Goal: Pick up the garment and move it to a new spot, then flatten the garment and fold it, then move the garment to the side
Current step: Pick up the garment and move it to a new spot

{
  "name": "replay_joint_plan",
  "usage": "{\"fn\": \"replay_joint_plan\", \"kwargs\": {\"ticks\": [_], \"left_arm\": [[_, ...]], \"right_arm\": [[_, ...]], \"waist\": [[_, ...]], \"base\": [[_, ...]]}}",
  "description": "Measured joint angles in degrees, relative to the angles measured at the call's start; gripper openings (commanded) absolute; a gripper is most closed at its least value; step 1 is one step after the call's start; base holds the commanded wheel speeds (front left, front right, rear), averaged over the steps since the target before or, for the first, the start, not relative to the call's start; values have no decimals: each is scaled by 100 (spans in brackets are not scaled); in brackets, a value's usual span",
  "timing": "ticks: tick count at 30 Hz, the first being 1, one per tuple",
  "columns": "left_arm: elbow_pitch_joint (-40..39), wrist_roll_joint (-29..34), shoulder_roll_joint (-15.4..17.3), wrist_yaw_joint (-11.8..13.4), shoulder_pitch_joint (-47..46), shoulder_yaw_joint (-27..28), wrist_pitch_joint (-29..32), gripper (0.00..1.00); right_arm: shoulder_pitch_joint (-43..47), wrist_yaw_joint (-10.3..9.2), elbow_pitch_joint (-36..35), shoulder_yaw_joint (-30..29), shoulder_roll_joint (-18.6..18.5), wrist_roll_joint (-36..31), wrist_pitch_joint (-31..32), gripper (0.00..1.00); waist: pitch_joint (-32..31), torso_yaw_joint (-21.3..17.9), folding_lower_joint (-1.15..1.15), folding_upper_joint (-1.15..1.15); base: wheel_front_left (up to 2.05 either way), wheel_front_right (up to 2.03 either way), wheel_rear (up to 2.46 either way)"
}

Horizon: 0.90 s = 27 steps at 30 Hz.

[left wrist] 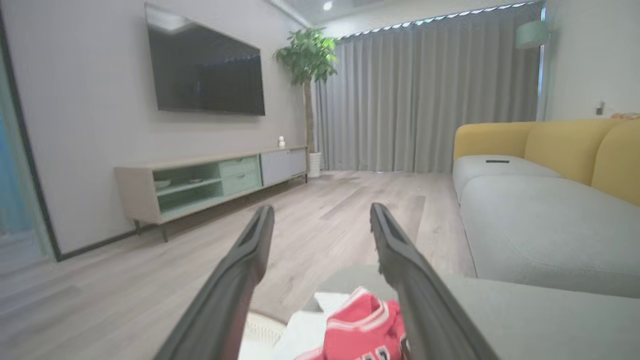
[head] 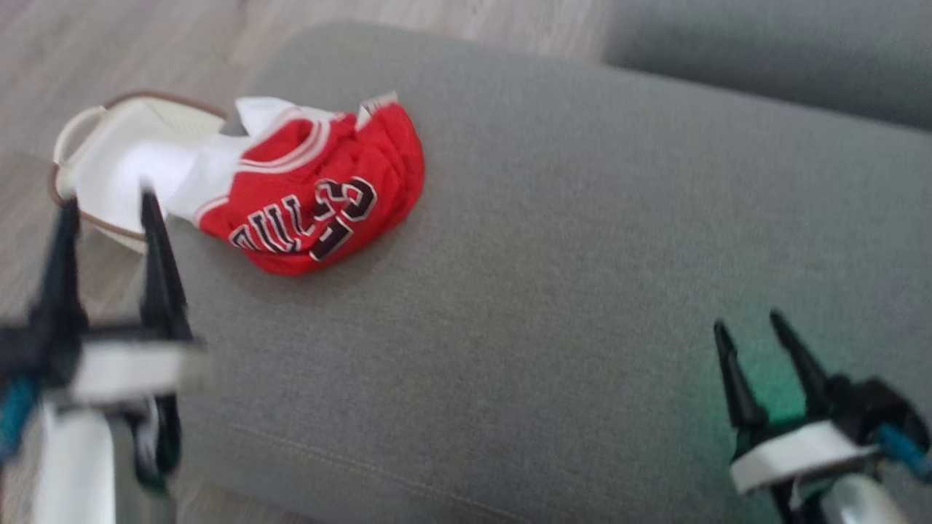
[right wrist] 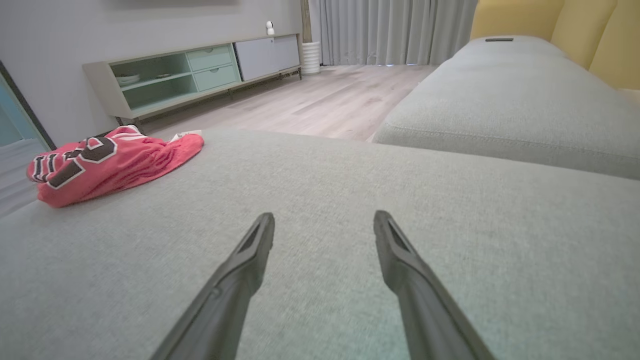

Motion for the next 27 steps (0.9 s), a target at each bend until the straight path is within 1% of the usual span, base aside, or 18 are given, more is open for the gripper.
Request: {"fn": "replay_joint_plan", "kwargs": {"ticks": [2, 6, 9, 12, 13, 15, 17, 20, 25, 27], "left_arm": [[223, -1, 113, -38, -596, 2, 91, 100], [881, -111, 336, -196, -1891, 15, 331, 100], [1805, -263, 423, -308, -2884, 9, 667, 100], [3050, -415, 536, -456, -3633, -2, 1202, 100], [3465, -521, 570, -544, -3817, -9, 1380, 100], [4268, -768, 579, -621, -4147, 10, 1782, 100], [4899, -968, 575, -644, -4417, 26, 2151, 100], [5648, -1113, 592, -661, -4785, 85, 2523, 100], [6486, -1161, 657, -614, -5091, 126, 2677, 100], [6634, -1150, 695, -530, -5118, 113, 2502, 100]], "right_arm": [[-194, 0, -76, 20, -149, -1, -1, 100], [-467, 0, -288, -18, -500, -34, -15, 100], [-632, 0, -454, -75, -783, -60, -15, 100], [-822, 0, -603, -111, -996, -112, -15, 100], [-861, 0, -645, -118, -1062, -144, -15, 100], [-895, 0, -755, -130, -1181, -198, -12, 100], [-891, 0, -910, -143, -1251, -203, 21, 100], [-893, 0, -1187, -156, -1343, -203, 116, 100], [-894, 0, -1522, -231, -1405, -205, 244, 100], [-894, 0, -1590, -291, -1443, -211, 267, 100]], "waist": [[201, -67, 0, 0], [639, -193, 0, 0], [993, -266, 0, 0], [1336, -349, 0, 0], [1437, -378, 1, 0], [1623, -444, 1, 0], [1784, -513, 1, 0], [1997, -630, 1, 0], [2271, -868, 1, 0], [2348, -955, 1, 0]], "base": [[0, 0, 0], [0, 0, 0], [0, 0, 0], [0, 0, 0], [0, 0, 0], [0, 0, 0], [0, 0, 0], [0, 0, 0], [0, 0, 0], [0, 0, 0]]}}
